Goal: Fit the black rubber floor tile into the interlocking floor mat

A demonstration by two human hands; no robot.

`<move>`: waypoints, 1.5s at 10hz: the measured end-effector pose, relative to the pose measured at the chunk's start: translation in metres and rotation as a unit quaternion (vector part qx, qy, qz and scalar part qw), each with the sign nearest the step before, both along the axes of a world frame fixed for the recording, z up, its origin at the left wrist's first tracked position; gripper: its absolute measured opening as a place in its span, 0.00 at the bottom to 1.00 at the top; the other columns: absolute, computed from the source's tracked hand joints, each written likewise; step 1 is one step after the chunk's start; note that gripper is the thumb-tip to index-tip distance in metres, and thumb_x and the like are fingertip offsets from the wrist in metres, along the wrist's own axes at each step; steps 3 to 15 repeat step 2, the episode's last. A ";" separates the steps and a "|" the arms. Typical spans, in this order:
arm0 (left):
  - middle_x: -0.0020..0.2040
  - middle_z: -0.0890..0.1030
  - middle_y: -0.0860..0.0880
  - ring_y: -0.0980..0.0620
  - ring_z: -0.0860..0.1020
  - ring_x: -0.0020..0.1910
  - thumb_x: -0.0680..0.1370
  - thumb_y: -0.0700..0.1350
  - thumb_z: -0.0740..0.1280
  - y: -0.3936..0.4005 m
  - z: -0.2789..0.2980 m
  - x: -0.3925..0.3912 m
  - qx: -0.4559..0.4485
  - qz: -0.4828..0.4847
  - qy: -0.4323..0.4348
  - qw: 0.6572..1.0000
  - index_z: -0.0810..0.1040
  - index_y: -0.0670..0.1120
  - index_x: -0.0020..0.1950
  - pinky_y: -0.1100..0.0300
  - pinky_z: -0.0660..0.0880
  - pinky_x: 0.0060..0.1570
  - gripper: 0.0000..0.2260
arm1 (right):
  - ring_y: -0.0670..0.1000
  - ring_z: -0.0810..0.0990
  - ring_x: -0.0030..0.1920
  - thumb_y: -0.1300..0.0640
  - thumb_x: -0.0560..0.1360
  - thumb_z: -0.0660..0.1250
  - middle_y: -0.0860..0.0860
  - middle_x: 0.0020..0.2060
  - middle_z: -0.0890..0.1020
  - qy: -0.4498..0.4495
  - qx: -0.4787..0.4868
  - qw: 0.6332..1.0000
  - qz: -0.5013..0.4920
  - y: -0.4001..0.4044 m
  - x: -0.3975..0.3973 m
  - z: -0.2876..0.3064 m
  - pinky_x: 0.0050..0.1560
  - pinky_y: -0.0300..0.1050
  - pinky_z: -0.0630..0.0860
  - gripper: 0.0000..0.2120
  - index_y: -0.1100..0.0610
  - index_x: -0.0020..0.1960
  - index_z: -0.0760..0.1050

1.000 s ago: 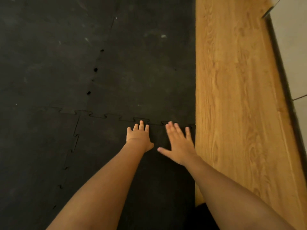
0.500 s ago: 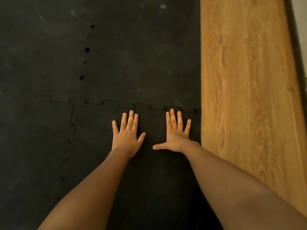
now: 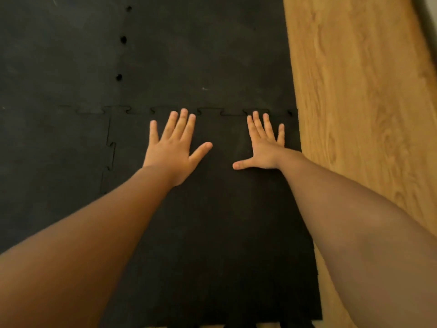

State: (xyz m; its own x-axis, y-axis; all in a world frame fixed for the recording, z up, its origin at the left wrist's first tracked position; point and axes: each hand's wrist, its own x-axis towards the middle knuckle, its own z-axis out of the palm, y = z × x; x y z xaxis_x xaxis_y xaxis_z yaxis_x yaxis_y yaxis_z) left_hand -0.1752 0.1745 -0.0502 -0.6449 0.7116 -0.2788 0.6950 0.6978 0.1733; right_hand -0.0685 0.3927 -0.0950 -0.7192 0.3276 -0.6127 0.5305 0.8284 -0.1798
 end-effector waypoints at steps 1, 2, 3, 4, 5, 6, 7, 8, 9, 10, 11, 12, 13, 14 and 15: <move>0.80 0.38 0.52 0.53 0.35 0.77 0.72 0.69 0.33 -0.039 0.051 0.011 -0.018 -0.008 0.041 0.999 0.38 0.50 0.79 0.43 0.34 0.74 0.39 | 0.54 0.29 0.73 0.31 0.64 0.72 0.53 0.76 0.31 0.086 0.077 0.993 -0.030 -0.032 0.015 0.027 0.69 0.64 0.32 0.64 0.55 0.75 0.28; 0.79 0.35 0.51 0.52 0.33 0.77 0.72 0.69 0.33 -0.053 0.109 0.023 -0.032 0.010 0.046 0.998 0.35 0.50 0.78 0.43 0.34 0.74 0.38 | 0.53 0.33 0.75 0.30 0.72 0.61 0.53 0.77 0.36 0.192 0.135 0.972 0.006 -0.061 0.033 0.071 0.69 0.58 0.31 0.54 0.57 0.75 0.29; 0.79 0.35 0.51 0.52 0.33 0.77 0.72 0.69 0.33 -0.053 0.109 0.023 -0.032 0.010 0.046 0.998 0.35 0.50 0.78 0.43 0.34 0.74 0.38 | 0.53 0.33 0.75 0.30 0.72 0.61 0.53 0.77 0.36 0.192 0.135 0.972 0.006 -0.061 0.033 0.071 0.69 0.58 0.31 0.54 0.57 0.75 0.29; 0.79 0.35 0.51 0.52 0.33 0.77 0.72 0.69 0.33 -0.053 0.109 0.023 -0.032 0.010 0.046 0.998 0.35 0.50 0.78 0.43 0.34 0.74 0.38 | 0.53 0.33 0.75 0.30 0.72 0.61 0.53 0.77 0.36 0.192 0.135 0.972 0.006 -0.061 0.033 0.071 0.69 0.58 0.31 0.54 0.57 0.75 0.29; 0.79 0.35 0.51 0.52 0.33 0.77 0.72 0.69 0.33 -0.053 0.109 0.023 -0.032 0.010 0.046 0.998 0.35 0.50 0.78 0.43 0.34 0.74 0.38 | 0.53 0.33 0.75 0.30 0.72 0.61 0.53 0.77 0.36 0.192 0.135 0.972 0.006 -0.061 0.033 0.071 0.69 0.58 0.31 0.54 0.57 0.75 0.29; 0.79 0.35 0.51 0.52 0.33 0.77 0.72 0.69 0.33 -0.053 0.109 0.023 -0.032 0.010 0.046 0.998 0.35 0.50 0.78 0.43 0.34 0.74 0.38 | 0.53 0.33 0.75 0.30 0.72 0.61 0.53 0.77 0.36 0.192 0.135 0.972 0.006 -0.061 0.033 0.071 0.69 0.58 0.31 0.54 0.57 0.75 0.29; 0.79 0.35 0.51 0.52 0.33 0.77 0.72 0.69 0.33 -0.053 0.109 0.023 -0.032 0.010 0.046 0.998 0.35 0.50 0.78 0.43 0.34 0.74 0.38 | 0.53 0.33 0.75 0.30 0.72 0.61 0.53 0.77 0.36 0.192 0.135 0.972 0.006 -0.061 0.033 0.071 0.69 0.58 0.31 0.54 0.57 0.75 0.29; 0.79 0.35 0.51 0.52 0.33 0.77 0.72 0.69 0.33 -0.053 0.109 0.023 -0.032 0.010 0.046 0.998 0.35 0.50 0.78 0.43 0.34 0.74 0.38 | 0.53 0.33 0.75 0.30 0.72 0.61 0.53 0.77 0.36 0.192 0.135 0.972 0.006 -0.061 0.033 0.071 0.69 0.58 0.31 0.54 0.57 0.75 0.29; 0.79 0.35 0.51 0.52 0.33 0.77 0.72 0.69 0.33 -0.053 0.109 0.023 -0.032 0.010 0.046 0.998 0.35 0.50 0.78 0.43 0.34 0.74 0.38 | 0.53 0.33 0.75 0.30 0.72 0.61 0.53 0.77 0.36 0.192 0.135 0.972 0.006 -0.061 0.033 0.071 0.69 0.58 0.31 0.54 0.57 0.75 0.29; 0.79 0.35 0.51 0.52 0.33 0.77 0.72 0.69 0.33 -0.053 0.109 0.023 -0.032 0.010 0.046 0.998 0.35 0.50 0.78 0.43 0.34 0.74 0.38 | 0.53 0.33 0.75 0.30 0.72 0.61 0.53 0.77 0.36 0.192 0.135 0.972 0.006 -0.061 0.033 0.071 0.69 0.58 0.31 0.54 0.57 0.75 0.29; 0.79 0.35 0.51 0.52 0.33 0.77 0.72 0.69 0.33 -0.053 0.109 0.023 -0.032 0.010 0.046 0.998 0.35 0.50 0.78 0.43 0.34 0.74 0.38 | 0.53 0.33 0.75 0.30 0.72 0.61 0.53 0.77 0.36 0.192 0.135 0.972 0.006 -0.061 0.033 0.071 0.69 0.58 0.31 0.54 0.57 0.75 0.29; 0.79 0.35 0.51 0.52 0.33 0.77 0.72 0.69 0.33 -0.053 0.109 0.023 -0.032 0.010 0.046 0.998 0.35 0.50 0.78 0.43 0.34 0.74 0.38 | 0.53 0.33 0.75 0.30 0.72 0.61 0.53 0.77 0.36 0.192 0.135 0.972 0.006 -0.061 0.033 0.071 0.69 0.58 0.31 0.54 0.57 0.75 0.29; 0.79 0.35 0.51 0.52 0.33 0.77 0.72 0.69 0.33 -0.053 0.109 0.023 -0.032 0.010 0.046 0.998 0.35 0.50 0.78 0.43 0.34 0.74 0.38 | 0.53 0.33 0.75 0.30 0.72 0.61 0.53 0.77 0.36 0.192 0.135 0.972 0.006 -0.061 0.033 0.071 0.69 0.58 0.31 0.54 0.57 0.75 0.29; 0.79 0.35 0.51 0.52 0.33 0.77 0.72 0.69 0.33 -0.053 0.109 0.023 -0.032 0.010 0.046 0.998 0.35 0.50 0.78 0.43 0.34 0.74 0.38 | 0.53 0.33 0.75 0.30 0.72 0.61 0.53 0.77 0.36 0.192 0.135 0.972 0.006 -0.061 0.033 0.071 0.69 0.58 0.31 0.54 0.57 0.75 0.29; 0.79 0.35 0.51 0.52 0.33 0.77 0.72 0.69 0.33 -0.053 0.109 0.023 -0.032 0.010 0.046 0.998 0.35 0.50 0.78 0.43 0.34 0.74 0.38 | 0.53 0.33 0.75 0.30 0.72 0.61 0.53 0.77 0.36 0.192 0.135 0.972 0.006 -0.061 0.033 0.071 0.69 0.58 0.31 0.54 0.57 0.75 0.29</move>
